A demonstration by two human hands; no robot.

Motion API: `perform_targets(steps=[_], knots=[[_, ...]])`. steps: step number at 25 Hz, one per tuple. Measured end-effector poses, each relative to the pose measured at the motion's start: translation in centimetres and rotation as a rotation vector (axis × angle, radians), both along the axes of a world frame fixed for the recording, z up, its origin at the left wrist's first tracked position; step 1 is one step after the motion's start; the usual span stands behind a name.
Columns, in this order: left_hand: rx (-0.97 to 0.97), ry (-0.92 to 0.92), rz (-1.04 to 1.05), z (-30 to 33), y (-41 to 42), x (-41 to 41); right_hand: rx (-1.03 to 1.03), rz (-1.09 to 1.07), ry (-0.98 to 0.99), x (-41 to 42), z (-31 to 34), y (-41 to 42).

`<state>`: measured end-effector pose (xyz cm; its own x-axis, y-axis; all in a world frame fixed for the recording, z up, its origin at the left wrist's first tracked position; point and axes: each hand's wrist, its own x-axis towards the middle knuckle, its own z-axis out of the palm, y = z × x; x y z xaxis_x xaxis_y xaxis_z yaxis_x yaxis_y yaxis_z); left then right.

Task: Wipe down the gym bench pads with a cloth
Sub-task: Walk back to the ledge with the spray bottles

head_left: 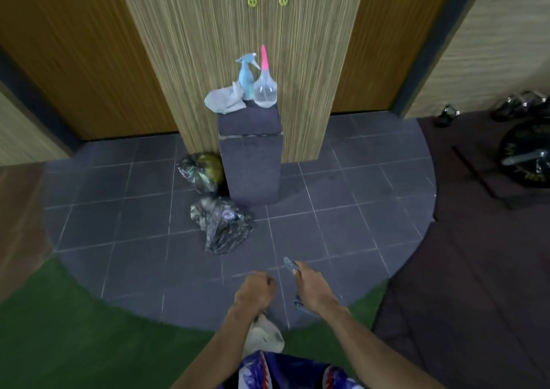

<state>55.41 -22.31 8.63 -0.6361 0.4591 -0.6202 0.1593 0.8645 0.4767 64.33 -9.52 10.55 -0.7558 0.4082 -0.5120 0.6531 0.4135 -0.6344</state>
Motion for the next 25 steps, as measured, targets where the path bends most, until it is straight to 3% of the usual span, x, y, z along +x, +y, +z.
perform_targets(steps=[4, 10, 16, 20, 25], knots=[[0.01, 0.059, 0.006, 1.5, 4.5, -13.9, -0.045, -0.025, 0.02, -12.7, 1.6, 5.5], [0.097, 0.13, 0.118, 2.3, 11.8, -29.9, 0.052, 0.148, 0.055, -29.7, 1.2, 13.7], [0.058, 0.274, 0.237, 0.3, 18.6, -45.0, 0.151, 0.556, 0.041, -46.0, -0.8, 22.7], [0.085, 0.483, 0.257, -3.5, 21.0, -53.6, 0.267, 0.85, 0.125, -56.2, -4.0, 27.5], [0.084, 0.618, 0.022, -12.1, 22.1, -60.1, 0.427, 1.294, 0.403, -63.4, -10.2, 30.9]])
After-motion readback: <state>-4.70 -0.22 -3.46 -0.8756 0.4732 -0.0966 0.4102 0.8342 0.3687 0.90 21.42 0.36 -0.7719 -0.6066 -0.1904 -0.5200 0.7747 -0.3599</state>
